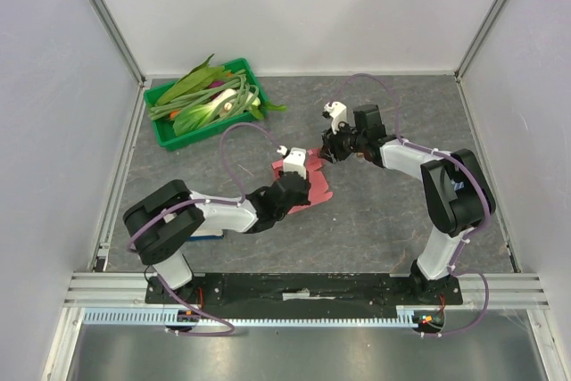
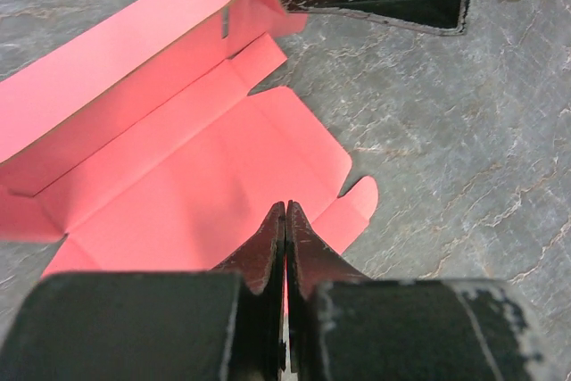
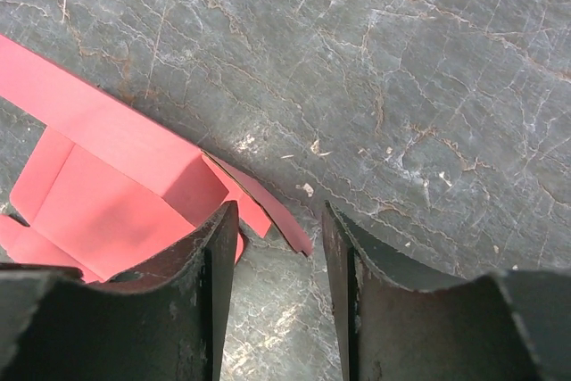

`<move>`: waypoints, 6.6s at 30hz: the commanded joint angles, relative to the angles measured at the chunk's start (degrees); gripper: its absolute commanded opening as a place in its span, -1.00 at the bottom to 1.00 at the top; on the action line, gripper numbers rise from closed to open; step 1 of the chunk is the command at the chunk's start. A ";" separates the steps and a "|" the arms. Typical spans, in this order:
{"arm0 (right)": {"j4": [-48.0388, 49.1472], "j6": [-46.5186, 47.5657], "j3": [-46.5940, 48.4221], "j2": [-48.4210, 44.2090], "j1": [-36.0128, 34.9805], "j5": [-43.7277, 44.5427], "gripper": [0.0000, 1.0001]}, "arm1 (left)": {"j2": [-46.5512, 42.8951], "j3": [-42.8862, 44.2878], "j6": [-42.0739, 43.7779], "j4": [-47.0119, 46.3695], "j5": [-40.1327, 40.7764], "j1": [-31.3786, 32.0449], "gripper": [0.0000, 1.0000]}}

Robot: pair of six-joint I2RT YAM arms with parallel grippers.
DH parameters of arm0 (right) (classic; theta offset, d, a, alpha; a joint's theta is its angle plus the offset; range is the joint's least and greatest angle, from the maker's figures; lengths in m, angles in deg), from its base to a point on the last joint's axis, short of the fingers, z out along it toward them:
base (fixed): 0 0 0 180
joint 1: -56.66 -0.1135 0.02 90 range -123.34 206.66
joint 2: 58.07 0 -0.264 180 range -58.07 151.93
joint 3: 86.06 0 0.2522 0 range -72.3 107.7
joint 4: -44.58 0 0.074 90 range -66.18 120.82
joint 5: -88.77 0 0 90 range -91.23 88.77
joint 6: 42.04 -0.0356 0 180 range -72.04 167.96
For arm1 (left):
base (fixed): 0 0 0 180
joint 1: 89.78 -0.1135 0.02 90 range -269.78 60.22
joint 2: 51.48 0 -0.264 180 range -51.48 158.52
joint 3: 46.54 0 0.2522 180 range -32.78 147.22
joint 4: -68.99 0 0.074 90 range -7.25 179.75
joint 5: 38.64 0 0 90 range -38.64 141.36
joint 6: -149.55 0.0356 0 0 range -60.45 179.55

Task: Fold the paper box

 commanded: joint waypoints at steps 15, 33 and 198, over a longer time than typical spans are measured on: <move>2.40 4.41 0.75 -2.39 -3.79 2.67 -0.56 | 2.91 5.63 -0.73 0.86 -3.95 -0.63 -0.96; 6.36 3.09 -3.38 -4.68 -6.60 4.51 -0.88 | -0.85 -0.33 -1.17 -1.24 -0.26 -1.60 -0.96; 14.53 -29.95 -11.91 -3.01 -32.18 51.00 -1.00 | -17.57 0.99 4.27 18.20 -39.63 -27.26 0.34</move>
